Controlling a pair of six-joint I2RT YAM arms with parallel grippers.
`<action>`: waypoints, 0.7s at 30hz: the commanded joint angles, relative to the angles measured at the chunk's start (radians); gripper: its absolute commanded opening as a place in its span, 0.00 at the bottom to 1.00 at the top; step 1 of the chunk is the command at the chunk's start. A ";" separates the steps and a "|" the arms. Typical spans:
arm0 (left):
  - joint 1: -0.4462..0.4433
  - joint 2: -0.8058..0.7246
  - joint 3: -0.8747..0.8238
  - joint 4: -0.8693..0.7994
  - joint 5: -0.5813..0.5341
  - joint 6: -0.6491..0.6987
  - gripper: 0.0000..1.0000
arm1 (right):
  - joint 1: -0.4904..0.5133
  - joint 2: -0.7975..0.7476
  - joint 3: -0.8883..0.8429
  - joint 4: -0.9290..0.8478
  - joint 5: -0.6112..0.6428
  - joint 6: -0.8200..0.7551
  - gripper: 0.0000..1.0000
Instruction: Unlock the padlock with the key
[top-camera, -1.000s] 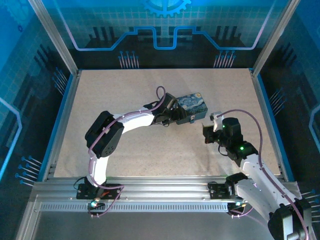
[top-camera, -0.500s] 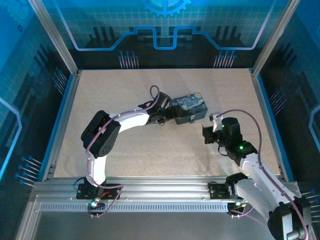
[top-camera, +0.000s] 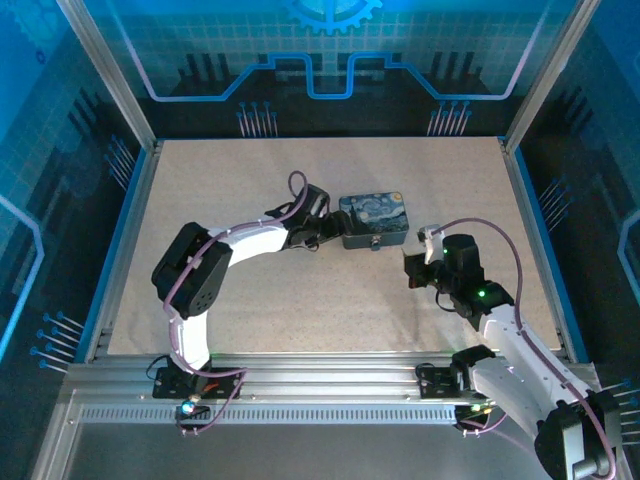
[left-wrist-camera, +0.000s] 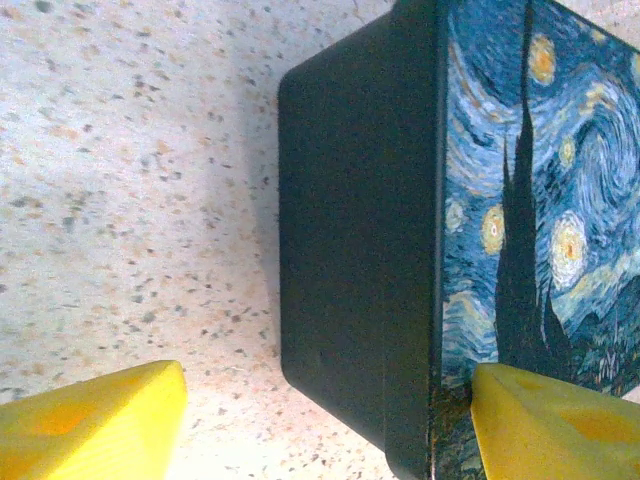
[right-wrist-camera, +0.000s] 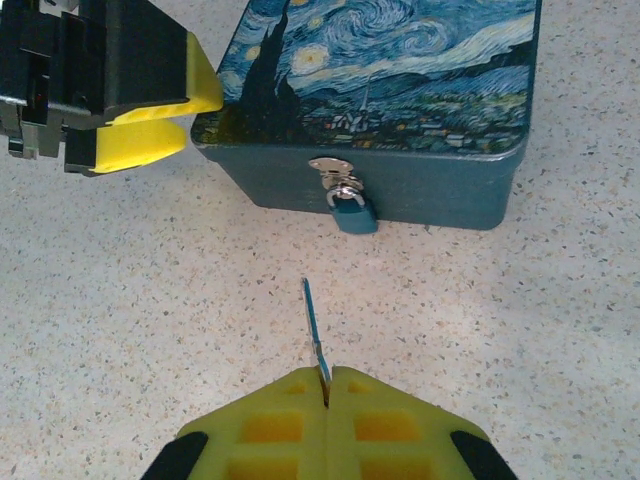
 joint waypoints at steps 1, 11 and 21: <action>0.042 -0.013 -0.044 -0.135 -0.023 0.054 0.76 | -0.012 0.003 0.028 -0.010 -0.032 -0.011 0.00; 0.106 -0.013 -0.017 -0.154 -0.005 0.127 0.77 | -0.013 0.027 0.034 0.018 -0.145 -0.015 0.00; 0.171 -0.131 -0.032 -0.116 0.003 0.266 0.80 | -0.047 0.203 0.080 0.198 -0.438 0.066 0.00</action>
